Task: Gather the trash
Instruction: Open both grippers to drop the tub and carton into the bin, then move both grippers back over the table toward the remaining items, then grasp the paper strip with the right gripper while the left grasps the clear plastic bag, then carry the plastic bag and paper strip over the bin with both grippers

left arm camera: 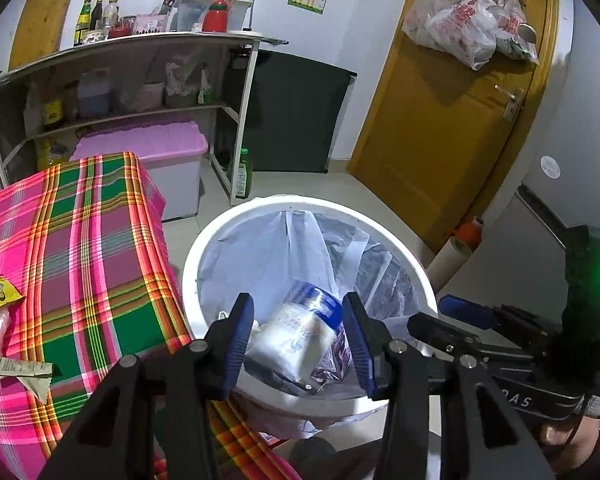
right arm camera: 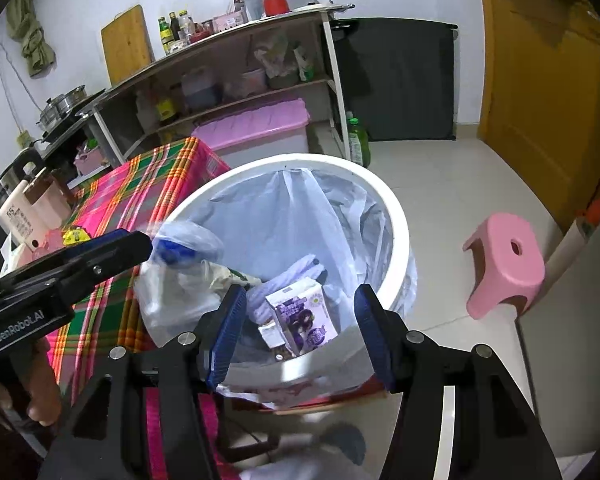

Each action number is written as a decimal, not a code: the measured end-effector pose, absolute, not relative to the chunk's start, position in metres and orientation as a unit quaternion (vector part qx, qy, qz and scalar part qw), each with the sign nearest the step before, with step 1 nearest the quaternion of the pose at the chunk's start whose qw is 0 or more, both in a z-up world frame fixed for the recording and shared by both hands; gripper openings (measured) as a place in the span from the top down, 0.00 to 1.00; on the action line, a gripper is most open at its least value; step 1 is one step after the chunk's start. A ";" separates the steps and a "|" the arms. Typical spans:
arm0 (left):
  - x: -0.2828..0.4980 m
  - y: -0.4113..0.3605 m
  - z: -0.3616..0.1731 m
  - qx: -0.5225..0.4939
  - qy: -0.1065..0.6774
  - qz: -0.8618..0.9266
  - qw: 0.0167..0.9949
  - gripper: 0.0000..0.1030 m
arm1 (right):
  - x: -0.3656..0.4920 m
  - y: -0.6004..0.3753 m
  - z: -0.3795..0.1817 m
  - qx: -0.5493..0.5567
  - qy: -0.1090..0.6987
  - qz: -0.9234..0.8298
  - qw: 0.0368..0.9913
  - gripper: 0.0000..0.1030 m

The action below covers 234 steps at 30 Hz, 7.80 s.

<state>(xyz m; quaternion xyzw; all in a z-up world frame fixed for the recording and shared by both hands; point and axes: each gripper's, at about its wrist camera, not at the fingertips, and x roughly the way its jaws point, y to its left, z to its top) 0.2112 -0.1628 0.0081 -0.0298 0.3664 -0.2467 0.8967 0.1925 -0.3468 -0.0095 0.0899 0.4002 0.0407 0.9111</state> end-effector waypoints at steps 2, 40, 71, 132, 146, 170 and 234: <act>0.210 -0.162 0.009 -0.031 0.365 -0.246 0.897 0.53 | 0.191 -0.347 -0.008 0.090 0.398 0.042 0.912 0.45; 0.132 -0.058 0.016 -0.072 0.337 -0.157 0.925 0.54 | 0.135 -0.249 0.026 0.017 0.365 0.158 0.917 0.45; 0.133 0.039 -0.005 -0.104 0.345 -0.035 0.932 0.54 | 0.168 -0.179 0.012 -0.011 0.381 0.250 0.890 0.44; 0.227 0.050 -0.033 -0.050 0.395 -0.040 0.917 0.65 | 0.254 -0.117 -0.020 -0.014 0.418 0.307 0.855 0.95; 0.197 0.063 -0.029 -0.079 0.384 -0.029 0.920 0.73 | 0.252 -0.090 -0.025 -0.035 0.428 0.327 0.842 0.70; 0.153 0.047 -0.012 -0.095 0.362 -0.045 0.926 0.73 | 0.222 -0.114 -0.014 -0.019 0.424 0.311 0.850 0.86; 0.200 -0.139 0.005 -0.012 0.374 -0.214 0.902 0.73 | 0.196 -0.312 -0.003 0.084 0.397 0.138 0.903 0.86</act>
